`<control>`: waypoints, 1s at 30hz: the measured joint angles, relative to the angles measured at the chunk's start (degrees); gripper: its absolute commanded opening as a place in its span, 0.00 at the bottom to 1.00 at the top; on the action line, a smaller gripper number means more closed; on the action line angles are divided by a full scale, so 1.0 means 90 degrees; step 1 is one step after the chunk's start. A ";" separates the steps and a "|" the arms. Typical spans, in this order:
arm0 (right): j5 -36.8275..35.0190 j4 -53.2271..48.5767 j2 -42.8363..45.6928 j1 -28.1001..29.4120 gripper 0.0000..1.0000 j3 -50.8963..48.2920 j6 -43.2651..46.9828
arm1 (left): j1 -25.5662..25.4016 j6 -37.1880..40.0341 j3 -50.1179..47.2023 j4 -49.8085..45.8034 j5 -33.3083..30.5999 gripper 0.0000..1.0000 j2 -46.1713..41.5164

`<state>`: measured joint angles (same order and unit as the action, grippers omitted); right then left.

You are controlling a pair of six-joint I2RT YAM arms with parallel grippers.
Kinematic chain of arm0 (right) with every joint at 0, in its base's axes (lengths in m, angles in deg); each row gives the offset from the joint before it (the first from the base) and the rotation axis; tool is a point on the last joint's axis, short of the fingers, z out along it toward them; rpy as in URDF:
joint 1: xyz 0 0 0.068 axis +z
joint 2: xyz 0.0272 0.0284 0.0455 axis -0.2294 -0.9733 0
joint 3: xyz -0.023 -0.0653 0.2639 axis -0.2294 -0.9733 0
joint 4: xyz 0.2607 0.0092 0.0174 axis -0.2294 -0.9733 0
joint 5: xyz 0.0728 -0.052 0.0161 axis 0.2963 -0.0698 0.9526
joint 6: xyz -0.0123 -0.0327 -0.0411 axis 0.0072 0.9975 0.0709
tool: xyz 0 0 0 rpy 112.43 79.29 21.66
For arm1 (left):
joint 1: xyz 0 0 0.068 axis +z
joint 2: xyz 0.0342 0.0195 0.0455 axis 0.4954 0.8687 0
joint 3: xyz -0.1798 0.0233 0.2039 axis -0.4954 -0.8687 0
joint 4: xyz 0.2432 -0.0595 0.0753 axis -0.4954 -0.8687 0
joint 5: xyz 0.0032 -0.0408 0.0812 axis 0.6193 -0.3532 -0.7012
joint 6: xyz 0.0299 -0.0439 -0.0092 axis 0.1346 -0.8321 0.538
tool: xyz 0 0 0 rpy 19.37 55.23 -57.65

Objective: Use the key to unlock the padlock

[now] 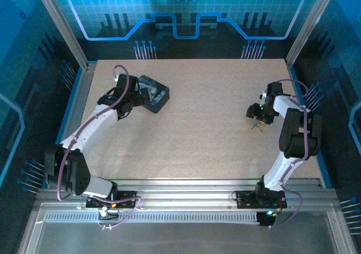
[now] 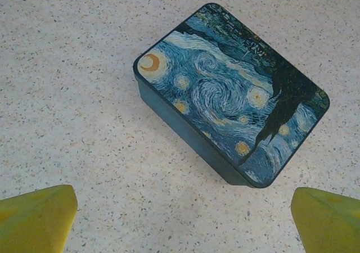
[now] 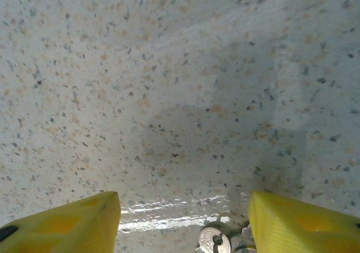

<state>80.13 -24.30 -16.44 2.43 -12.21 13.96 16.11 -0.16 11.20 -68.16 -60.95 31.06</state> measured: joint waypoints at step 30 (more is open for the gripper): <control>-0.0840 -0.0962 0.0459 0.0024 0.54 -0.0182 -0.0083 | -0.0010 -0.0015 0.0189 -0.0260 0.0032 0.99 -0.0221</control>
<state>72.57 -32.95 -12.31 2.65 -13.85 13.22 16.03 -0.29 12.90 -70.50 -60.67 29.07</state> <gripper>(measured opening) 0.589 0.986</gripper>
